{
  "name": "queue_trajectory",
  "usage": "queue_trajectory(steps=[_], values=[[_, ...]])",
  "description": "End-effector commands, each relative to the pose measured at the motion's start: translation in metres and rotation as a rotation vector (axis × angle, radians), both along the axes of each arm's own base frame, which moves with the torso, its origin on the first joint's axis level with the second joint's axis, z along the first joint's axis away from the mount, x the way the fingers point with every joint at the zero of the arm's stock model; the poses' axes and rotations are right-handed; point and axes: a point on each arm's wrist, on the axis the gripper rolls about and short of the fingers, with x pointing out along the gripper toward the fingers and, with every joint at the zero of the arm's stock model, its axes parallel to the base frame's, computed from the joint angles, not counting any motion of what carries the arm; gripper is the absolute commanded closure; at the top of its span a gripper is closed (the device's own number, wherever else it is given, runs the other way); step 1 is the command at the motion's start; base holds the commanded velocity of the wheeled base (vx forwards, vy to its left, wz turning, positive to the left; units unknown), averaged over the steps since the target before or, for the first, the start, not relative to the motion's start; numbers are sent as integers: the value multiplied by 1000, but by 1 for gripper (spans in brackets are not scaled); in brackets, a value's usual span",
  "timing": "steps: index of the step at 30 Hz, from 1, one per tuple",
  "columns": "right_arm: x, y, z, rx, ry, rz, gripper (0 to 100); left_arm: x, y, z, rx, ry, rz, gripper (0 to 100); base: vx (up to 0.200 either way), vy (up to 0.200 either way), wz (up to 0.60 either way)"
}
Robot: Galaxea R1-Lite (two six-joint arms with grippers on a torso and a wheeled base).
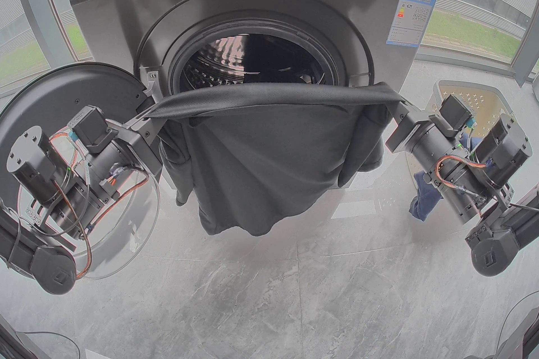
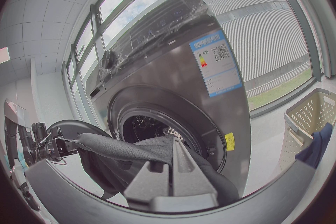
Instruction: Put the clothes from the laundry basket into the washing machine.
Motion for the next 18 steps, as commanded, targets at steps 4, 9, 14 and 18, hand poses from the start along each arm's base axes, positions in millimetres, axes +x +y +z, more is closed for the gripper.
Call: queue_trajectory(steps=[4, 9, 14, 18], values=[[-2, -4, 18, 38, -57, -10, 100, -10, 5, 19, -29, -68, 4, 100, 0, 0, 0], [-3, -4, 21, 48, -66, -9, 100, -10, 6, 23, -35, -81, 10, 100, 0, 0, 0], [-3, -5, 22, 51, -68, -18, 100, -8, 6, 27, -49, -95, 29, 100, 0, 0, 0], [-4, -5, 24, 56, -75, -21, 100, -8, 6, 28, -52, -98, 33, 100, 0, 0, 0]])
